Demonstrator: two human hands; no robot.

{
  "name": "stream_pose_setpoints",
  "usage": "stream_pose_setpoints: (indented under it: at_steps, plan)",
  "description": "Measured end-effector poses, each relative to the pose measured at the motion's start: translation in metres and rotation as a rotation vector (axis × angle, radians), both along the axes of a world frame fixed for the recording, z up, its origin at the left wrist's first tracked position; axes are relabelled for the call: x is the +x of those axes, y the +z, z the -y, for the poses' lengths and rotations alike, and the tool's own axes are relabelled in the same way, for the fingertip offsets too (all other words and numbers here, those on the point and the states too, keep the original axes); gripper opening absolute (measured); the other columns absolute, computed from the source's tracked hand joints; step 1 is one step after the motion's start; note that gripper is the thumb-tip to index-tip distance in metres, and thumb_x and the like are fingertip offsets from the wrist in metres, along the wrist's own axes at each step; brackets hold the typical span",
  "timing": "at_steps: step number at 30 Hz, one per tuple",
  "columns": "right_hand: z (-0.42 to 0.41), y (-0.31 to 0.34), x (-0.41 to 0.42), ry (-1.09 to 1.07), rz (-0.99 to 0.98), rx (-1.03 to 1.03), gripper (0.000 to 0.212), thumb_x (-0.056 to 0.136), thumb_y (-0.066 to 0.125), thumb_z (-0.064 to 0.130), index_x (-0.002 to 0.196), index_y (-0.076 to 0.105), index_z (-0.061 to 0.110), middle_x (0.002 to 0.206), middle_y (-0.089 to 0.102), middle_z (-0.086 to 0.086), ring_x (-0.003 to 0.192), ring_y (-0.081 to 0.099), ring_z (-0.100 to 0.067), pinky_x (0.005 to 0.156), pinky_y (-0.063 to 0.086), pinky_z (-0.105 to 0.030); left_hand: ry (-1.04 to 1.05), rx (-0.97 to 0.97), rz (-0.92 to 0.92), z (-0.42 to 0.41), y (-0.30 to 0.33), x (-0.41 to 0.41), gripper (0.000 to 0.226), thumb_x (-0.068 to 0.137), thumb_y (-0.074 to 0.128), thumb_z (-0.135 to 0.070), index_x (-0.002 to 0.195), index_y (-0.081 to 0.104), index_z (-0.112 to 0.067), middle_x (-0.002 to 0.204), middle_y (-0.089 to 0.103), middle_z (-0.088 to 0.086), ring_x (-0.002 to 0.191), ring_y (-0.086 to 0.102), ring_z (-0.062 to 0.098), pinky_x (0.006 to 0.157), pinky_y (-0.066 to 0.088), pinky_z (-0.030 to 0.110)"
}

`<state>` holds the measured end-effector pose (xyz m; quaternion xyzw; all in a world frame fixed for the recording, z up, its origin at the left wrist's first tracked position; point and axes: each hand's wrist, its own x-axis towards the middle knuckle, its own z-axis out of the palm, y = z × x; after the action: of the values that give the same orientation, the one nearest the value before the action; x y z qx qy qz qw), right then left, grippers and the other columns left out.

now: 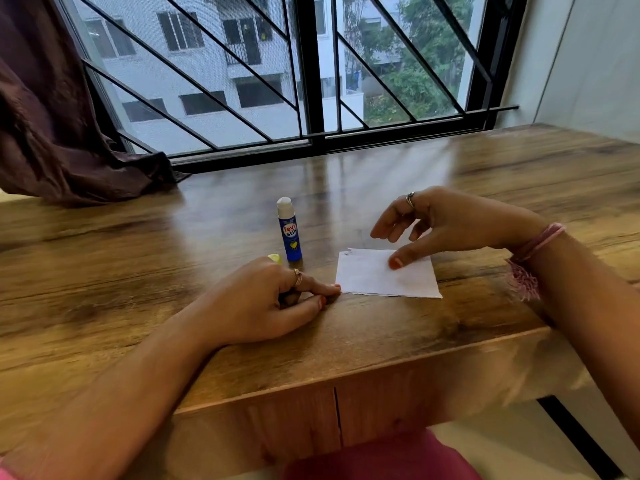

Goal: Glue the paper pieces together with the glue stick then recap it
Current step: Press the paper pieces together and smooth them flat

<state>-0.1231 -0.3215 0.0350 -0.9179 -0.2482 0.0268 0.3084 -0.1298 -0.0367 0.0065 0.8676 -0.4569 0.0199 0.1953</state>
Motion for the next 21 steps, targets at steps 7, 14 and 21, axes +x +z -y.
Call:
stream_pose_setpoints:
  at_steps: [7, 14, 21]
  plan:
    - [-0.013, -0.003, -0.008, 0.192, 0.136, -0.019, 0.024, 0.090, 0.062, 0.015, 0.107, 0.072, 0.028, 0.093, 0.057, 0.005, 0.083, 0.059, -0.017, 0.075, 0.051, -0.039, 0.002, 0.001, -0.003, -0.001, -0.001, 0.002, 0.028, 0.091, 0.058, -0.029, 0.118, 0.064, -0.033, 0.048, 0.049, -0.012, 0.046, 0.051, 0.008, 0.046, 0.034, 0.012]
    - [-0.024, -0.008, -0.010, 0.305, 0.169, -0.128, 0.029, 0.093, 0.056, 0.008, 0.110, 0.072, 0.025, 0.089, 0.046, 0.005, 0.083, 0.048, -0.009, 0.079, 0.041, -0.024, 0.002, -0.003, -0.019, -0.001, -0.001, 0.002, 0.028, 0.091, 0.058, -0.030, 0.118, 0.064, -0.033, 0.050, 0.054, -0.008, 0.047, 0.052, 0.010, 0.046, 0.035, 0.012]
    - [-0.027, -0.009, -0.011, 0.316, 0.199, -0.188, 0.031, 0.094, 0.054, 0.009, 0.112, 0.071, 0.028, 0.090, 0.047, 0.006, 0.085, 0.044, -0.001, 0.081, 0.034, -0.016, 0.010, 0.000, -0.029, -0.001, -0.001, 0.001, 0.028, 0.091, 0.058, -0.030, 0.118, 0.064, -0.033, 0.049, 0.050, -0.011, 0.045, 0.050, 0.007, 0.046, 0.035, 0.012]
